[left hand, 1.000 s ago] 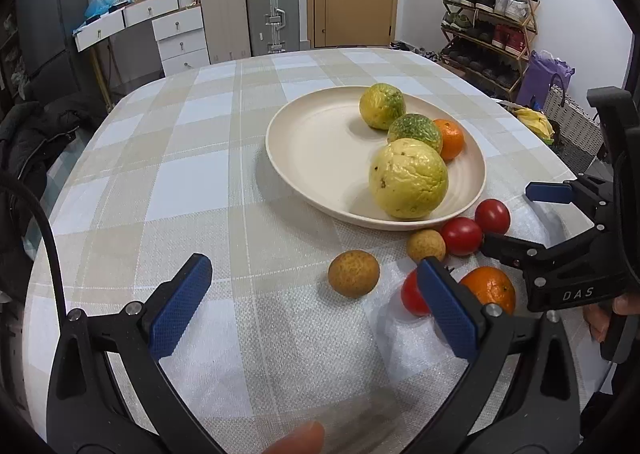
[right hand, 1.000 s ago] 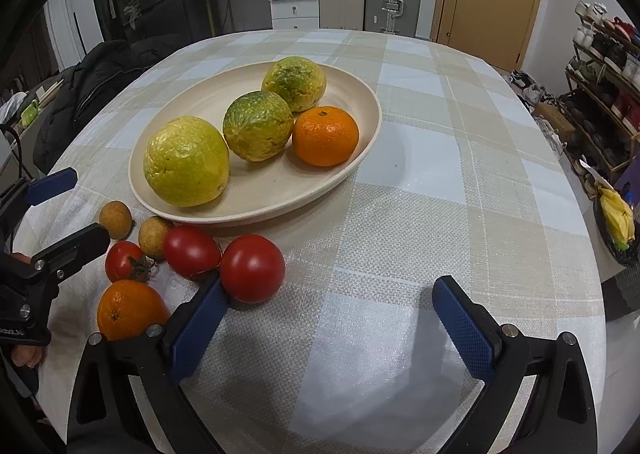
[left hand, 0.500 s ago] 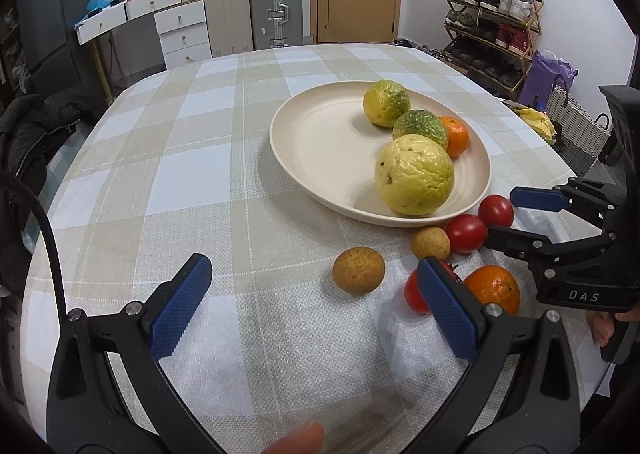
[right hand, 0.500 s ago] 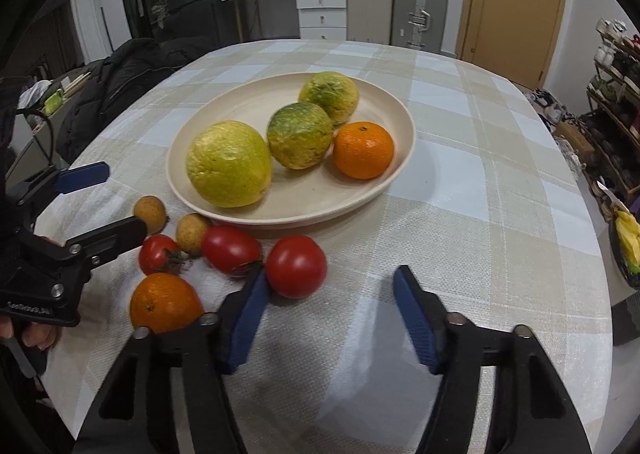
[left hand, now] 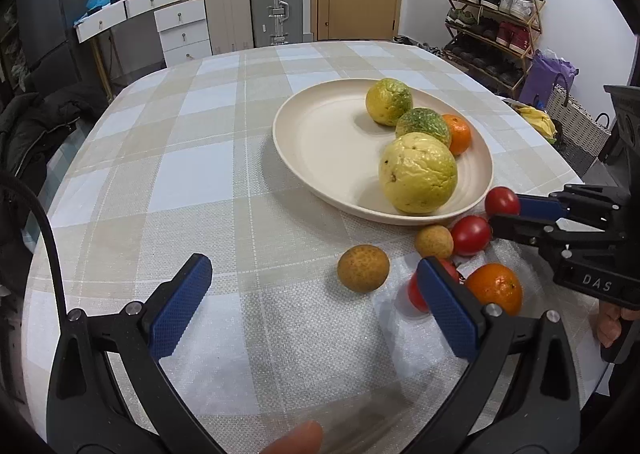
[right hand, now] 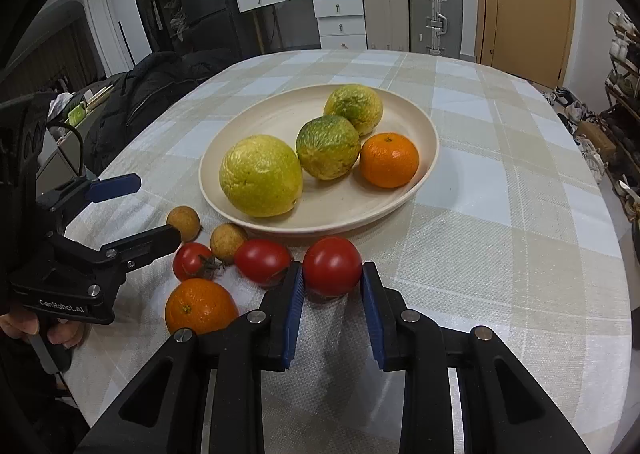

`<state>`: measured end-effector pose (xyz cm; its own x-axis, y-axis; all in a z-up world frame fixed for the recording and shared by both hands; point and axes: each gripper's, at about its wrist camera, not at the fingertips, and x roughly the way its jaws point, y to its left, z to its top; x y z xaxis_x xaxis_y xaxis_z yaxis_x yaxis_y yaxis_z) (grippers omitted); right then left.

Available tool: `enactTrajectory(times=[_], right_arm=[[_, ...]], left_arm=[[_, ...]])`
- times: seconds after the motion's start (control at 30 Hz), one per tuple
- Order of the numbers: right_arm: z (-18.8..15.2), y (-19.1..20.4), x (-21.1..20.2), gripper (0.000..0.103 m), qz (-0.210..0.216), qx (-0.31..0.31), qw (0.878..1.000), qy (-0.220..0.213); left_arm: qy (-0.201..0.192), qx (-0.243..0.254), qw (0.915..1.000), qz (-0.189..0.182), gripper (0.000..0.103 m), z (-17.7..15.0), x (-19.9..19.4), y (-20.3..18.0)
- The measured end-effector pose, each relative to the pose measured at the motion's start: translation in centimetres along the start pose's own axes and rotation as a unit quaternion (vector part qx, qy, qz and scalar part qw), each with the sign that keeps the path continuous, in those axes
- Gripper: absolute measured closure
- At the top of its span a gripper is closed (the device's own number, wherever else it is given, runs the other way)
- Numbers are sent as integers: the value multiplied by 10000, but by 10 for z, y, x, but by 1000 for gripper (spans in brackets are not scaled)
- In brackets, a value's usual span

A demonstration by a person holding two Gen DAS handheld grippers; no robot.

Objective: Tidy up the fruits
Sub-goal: 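Grasp a red tomato on the cloth with the right tool, then grasp the brown kiwi with the left tool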

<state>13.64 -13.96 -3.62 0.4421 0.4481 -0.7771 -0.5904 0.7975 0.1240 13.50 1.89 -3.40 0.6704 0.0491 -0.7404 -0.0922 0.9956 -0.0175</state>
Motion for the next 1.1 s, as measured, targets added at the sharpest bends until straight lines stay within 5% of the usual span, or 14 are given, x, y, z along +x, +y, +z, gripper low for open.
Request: enactTrajectory(times=[0.47,0.97,1.1], right_arm=[[2,-8,-9,74,-92,91,9998,-123],[2,-8,-12,74,-96,67,9999,-117],[2,-8,-12,74,-99,65,9999,-119]], left_arm=[[247,-81,9996,131,2,-1,13,5],[372,272,9985,-306,44,-3,16,-9],[366,297,9979,-452,64,-4,14,-10]])
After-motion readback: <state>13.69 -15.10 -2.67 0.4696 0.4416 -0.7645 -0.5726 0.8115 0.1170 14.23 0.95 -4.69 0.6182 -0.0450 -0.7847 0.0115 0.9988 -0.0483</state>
